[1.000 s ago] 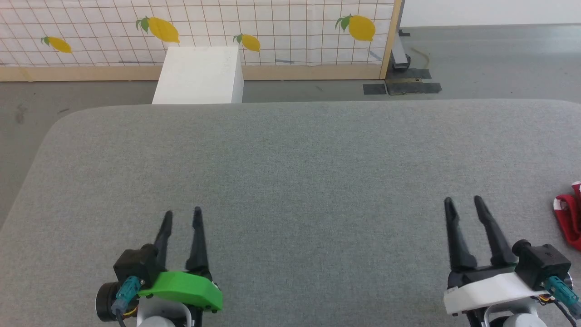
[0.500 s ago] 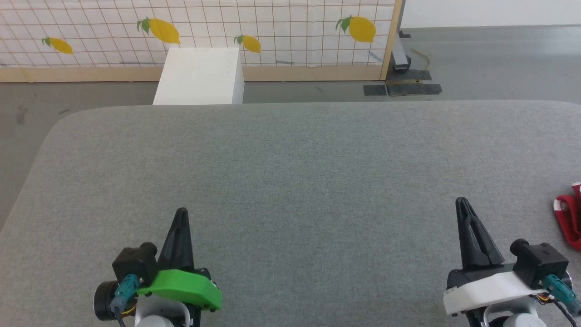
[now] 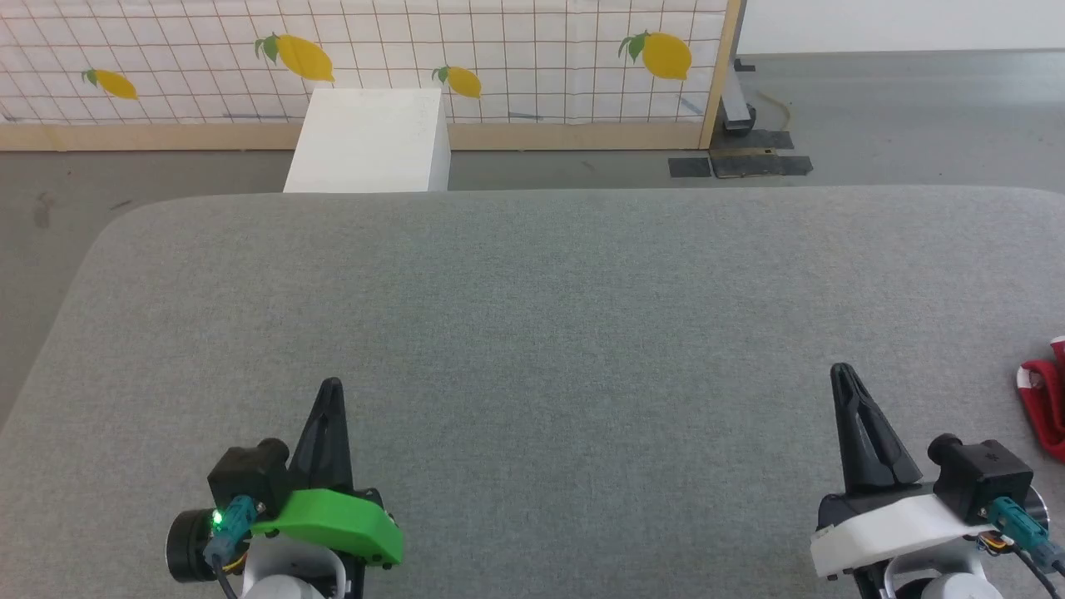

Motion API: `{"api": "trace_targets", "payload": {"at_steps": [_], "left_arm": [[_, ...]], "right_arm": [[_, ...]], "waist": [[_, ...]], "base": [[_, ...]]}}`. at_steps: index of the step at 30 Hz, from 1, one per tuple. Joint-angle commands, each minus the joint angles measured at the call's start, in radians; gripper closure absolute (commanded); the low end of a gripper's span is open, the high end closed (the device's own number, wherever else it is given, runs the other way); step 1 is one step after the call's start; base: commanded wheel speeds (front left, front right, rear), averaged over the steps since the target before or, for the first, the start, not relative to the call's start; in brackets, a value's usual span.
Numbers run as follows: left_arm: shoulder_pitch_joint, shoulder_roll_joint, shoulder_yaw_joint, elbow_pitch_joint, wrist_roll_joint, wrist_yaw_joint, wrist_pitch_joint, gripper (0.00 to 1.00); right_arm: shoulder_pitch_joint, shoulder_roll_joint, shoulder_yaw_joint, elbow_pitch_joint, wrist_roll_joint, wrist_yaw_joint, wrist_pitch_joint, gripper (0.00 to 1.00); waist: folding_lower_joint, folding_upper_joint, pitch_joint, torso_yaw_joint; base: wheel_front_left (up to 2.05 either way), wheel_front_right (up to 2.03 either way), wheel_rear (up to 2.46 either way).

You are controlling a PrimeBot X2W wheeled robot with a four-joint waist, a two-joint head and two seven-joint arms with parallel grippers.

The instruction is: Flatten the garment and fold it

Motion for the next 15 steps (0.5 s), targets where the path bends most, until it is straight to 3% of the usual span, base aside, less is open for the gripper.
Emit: {"api": "trace_targets", "payload": {"at_steps": [1, 15], "left_arm": [[0.007, -0.004, 0.007, -0.006, 0.013, -0.008, 0.005, 1.00], [0.010, -0.010, 0.026, -0.020, 0.050, -0.018, 0.033, 1.00]], "right_arm": [[-0.005, 0.000, 0.000, -0.007, -0.012, 0.000, 0.006, 1.00], [-0.007, 0.000, 0.001, -0.015, -0.033, 0.000, 0.034, 1.00]], "waist": [[0.0000, 0.0000, 0.000, 0.000], [0.0000, 0.0000, -0.003, 0.004]], "base": [[0.00, 0.00, 0.00], [0.00, 0.00, 0.00]]}}
